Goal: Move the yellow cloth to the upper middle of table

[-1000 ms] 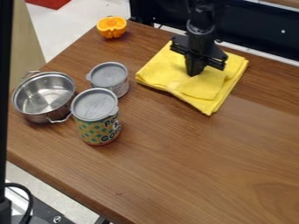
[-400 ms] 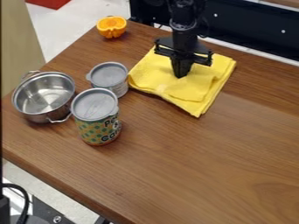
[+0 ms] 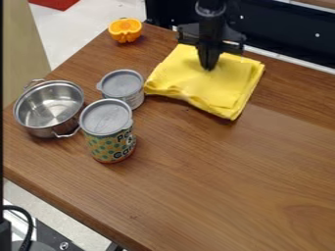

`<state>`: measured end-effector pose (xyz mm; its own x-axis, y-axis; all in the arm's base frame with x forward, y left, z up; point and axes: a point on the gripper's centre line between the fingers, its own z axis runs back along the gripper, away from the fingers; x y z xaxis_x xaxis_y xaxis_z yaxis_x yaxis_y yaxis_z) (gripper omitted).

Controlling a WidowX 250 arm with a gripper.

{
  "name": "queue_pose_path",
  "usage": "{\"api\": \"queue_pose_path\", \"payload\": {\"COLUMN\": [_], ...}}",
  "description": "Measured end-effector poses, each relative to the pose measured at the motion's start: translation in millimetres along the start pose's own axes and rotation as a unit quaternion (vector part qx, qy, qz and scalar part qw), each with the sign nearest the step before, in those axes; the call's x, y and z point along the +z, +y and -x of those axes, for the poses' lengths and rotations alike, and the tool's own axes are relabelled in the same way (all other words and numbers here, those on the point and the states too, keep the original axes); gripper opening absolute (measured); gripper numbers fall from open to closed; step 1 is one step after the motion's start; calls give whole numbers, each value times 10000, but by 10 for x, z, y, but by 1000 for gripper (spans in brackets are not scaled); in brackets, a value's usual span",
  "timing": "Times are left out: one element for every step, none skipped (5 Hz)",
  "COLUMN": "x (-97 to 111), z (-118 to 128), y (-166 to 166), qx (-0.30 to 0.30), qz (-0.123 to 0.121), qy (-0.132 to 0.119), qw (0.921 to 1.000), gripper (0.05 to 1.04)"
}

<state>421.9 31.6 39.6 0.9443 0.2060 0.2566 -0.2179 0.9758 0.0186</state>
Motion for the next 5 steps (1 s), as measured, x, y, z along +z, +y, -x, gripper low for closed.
{"api": "queue_pose_path", "payload": {"x": [11,111,175,237,353], "z": [65,19,55,96,158], "y": [2,-10,-7,-2,1], "qx": [71,129,293,389,299], "qz": [-48,38,158,140,191], "qy": [224,355,624,756,630], "qw": [9997,9993,9975,9963,9974], "gripper": [53,53,53,53,53]}}
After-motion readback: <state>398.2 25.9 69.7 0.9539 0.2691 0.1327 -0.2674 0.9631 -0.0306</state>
